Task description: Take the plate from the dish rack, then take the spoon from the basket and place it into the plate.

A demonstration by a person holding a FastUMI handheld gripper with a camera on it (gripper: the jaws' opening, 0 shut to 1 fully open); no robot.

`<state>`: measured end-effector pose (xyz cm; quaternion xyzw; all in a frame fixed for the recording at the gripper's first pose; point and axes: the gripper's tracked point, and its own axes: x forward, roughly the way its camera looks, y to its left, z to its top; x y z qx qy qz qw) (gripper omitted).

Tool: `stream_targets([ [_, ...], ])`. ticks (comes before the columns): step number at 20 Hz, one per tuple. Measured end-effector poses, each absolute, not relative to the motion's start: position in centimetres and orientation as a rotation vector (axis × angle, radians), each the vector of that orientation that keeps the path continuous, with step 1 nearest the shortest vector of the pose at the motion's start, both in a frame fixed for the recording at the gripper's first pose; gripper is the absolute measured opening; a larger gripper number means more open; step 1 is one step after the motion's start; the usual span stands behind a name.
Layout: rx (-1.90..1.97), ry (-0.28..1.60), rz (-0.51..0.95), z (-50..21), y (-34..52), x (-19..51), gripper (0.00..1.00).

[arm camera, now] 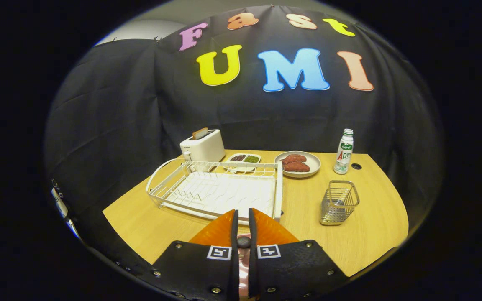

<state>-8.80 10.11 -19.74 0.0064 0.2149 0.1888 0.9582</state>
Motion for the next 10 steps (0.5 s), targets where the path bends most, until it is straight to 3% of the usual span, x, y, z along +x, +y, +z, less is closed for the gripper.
stream_targets([
  [7, -0.051, 0.478, 0.452, -22.0, 12.5, -8.0, 0.09],
  [10, -0.055, 0.462, 0.453, -21.4, 12.2, -7.6, 0.14],
])
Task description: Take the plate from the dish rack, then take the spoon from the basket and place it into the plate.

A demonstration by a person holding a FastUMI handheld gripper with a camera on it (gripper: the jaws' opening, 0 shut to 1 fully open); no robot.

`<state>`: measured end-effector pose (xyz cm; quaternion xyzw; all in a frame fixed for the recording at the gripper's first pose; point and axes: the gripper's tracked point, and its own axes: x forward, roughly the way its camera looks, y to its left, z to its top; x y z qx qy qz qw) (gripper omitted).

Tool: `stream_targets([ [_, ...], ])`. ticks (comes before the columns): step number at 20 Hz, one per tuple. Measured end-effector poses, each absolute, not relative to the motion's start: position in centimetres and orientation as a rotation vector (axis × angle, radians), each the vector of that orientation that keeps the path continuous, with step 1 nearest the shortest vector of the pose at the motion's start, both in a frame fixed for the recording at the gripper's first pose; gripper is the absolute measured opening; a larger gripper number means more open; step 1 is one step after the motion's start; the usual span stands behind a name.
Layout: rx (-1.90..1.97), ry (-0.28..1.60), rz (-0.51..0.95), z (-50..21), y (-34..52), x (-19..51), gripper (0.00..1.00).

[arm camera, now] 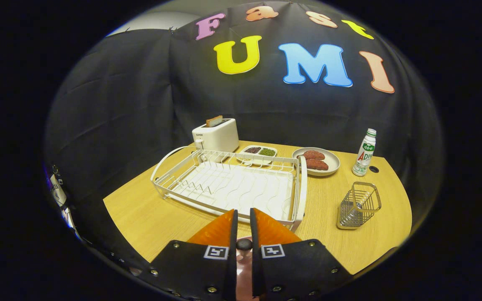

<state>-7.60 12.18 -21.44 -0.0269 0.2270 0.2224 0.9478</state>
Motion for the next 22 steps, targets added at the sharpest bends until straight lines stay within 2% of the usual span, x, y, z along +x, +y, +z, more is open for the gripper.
stream_targets([
  [11, -0.031, 0.417, 0.381, -19.3, 8.0, -6.6, 0.14],
  [16, -0.014, 0.303, 0.299, -15.0, 3.9, -6.2, 0.14],
  [21, -0.048, 0.095, 0.188, -7.6, -1.7, -6.0, 0.14],
  [22, -0.061, 0.051, 0.171, -6.6, -2.6, -5.8, 0.26],
])
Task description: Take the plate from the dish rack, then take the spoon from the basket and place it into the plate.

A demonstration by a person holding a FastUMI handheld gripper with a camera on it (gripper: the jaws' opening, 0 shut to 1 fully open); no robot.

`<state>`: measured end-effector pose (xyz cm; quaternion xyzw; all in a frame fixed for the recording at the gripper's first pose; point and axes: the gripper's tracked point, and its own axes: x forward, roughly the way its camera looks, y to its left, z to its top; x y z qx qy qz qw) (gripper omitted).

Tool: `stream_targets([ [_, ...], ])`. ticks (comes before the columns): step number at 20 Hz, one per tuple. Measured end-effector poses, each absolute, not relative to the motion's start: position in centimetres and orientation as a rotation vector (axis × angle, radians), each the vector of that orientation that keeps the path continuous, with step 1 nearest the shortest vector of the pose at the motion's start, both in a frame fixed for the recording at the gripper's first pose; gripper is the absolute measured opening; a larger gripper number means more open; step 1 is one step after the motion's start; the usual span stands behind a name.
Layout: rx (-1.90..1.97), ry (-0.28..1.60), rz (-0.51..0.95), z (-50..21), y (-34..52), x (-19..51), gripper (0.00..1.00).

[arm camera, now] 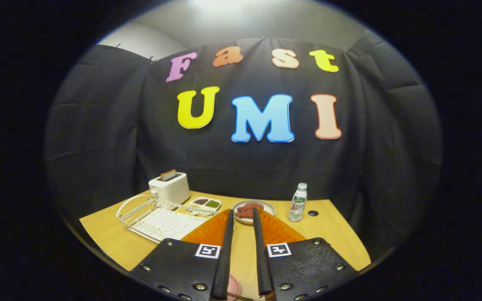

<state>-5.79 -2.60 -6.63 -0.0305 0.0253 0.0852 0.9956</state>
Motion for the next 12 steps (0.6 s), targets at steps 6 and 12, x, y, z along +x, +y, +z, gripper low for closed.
stream_targets([
  [6, -0.084, -0.038, 0.083, -5.1, -8.1, -5.9, 0.99],
  [12, -0.092, -0.092, 0.060, -7.9, -14.0, -4.0, 0.98],
])
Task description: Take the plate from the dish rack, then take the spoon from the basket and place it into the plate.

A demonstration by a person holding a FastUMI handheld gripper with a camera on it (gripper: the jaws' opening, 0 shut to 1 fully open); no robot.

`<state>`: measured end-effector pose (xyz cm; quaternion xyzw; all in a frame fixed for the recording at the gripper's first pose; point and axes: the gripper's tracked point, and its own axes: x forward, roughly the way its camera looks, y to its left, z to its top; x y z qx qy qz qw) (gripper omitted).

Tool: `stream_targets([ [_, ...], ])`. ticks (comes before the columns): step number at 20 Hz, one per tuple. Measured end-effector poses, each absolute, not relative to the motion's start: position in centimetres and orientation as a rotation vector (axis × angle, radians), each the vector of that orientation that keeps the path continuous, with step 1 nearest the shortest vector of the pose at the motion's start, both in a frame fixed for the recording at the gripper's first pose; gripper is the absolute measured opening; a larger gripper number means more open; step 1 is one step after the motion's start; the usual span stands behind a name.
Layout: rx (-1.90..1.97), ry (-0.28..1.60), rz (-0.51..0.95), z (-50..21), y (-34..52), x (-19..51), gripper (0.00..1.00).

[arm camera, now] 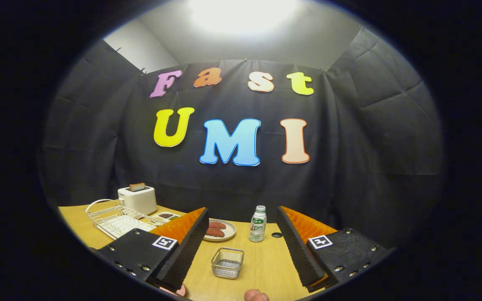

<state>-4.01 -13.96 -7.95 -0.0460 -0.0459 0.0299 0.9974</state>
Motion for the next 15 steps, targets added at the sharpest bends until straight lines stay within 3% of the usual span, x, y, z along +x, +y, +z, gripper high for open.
stream_targets([
  [7, 0.004, -0.041, -0.020, -16.6, -22.4, 0.0, 0.96],
  [15, 0.025, 0.028, 0.022, -25.7, -22.9, 1.6, 0.97],
])
